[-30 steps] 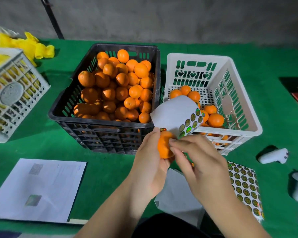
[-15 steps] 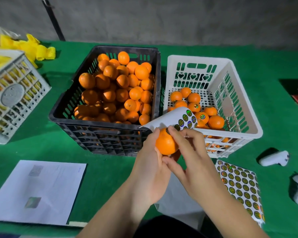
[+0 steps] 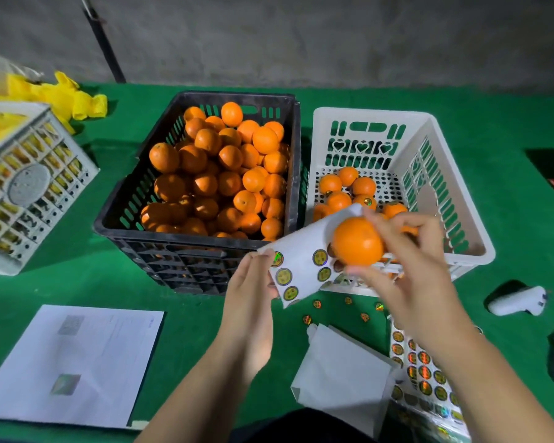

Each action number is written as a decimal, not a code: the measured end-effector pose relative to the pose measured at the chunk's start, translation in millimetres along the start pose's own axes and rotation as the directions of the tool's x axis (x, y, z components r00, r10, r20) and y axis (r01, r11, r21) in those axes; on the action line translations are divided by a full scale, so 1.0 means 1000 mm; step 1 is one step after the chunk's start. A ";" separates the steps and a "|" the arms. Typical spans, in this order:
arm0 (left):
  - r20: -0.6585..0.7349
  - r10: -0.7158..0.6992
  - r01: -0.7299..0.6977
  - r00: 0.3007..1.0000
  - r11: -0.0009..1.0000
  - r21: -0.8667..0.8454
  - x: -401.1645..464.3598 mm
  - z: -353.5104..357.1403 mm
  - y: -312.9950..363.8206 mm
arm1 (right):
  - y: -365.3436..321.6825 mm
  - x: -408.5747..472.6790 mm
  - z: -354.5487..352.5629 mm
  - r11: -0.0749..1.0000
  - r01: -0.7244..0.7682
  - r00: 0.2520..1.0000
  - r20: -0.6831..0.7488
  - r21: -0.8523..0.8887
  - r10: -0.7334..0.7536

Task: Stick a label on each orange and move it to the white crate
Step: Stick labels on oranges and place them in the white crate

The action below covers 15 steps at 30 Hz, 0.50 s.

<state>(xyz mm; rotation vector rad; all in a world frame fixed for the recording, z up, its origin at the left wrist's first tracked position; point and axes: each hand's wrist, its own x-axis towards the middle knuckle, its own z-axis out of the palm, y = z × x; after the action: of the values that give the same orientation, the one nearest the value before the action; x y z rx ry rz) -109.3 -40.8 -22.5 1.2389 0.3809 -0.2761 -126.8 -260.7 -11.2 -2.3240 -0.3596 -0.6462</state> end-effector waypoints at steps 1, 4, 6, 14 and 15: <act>0.026 0.062 -0.062 0.998 0.998 0.004 0.002 -0.004 0.000 | 0.011 0.008 -0.003 0.995 -0.090 0.996 -0.032 -0.038 0.088; 0.182 0.234 -0.243 0.955 0.970 0.028 0.012 -0.013 0.005 | 0.036 0.028 -0.004 0.861 -0.492 0.867 0.021 -0.126 0.498; 0.288 0.293 -0.296 0.912 0.955 -0.035 0.021 -0.014 0.014 | 0.040 0.041 0.002 0.694 -0.719 0.693 0.120 0.043 0.711; 0.214 0.272 -0.343 0.938 0.813 0.471 0.088 0.010 0.060 | 0.056 0.057 0.024 0.180 -0.599 0.764 0.489 0.781 0.421; 0.240 0.296 -0.381 0.925 0.745 0.548 0.100 0.011 0.065 | 0.061 0.056 0.027 0.242 -0.582 0.789 0.467 0.776 0.400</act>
<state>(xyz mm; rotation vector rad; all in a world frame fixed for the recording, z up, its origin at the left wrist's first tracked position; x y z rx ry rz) 8.6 -31.4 -5.8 1.8632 -0.0781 -0.1634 -44.4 -282.2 -31.5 -1.2468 0.0224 0.1355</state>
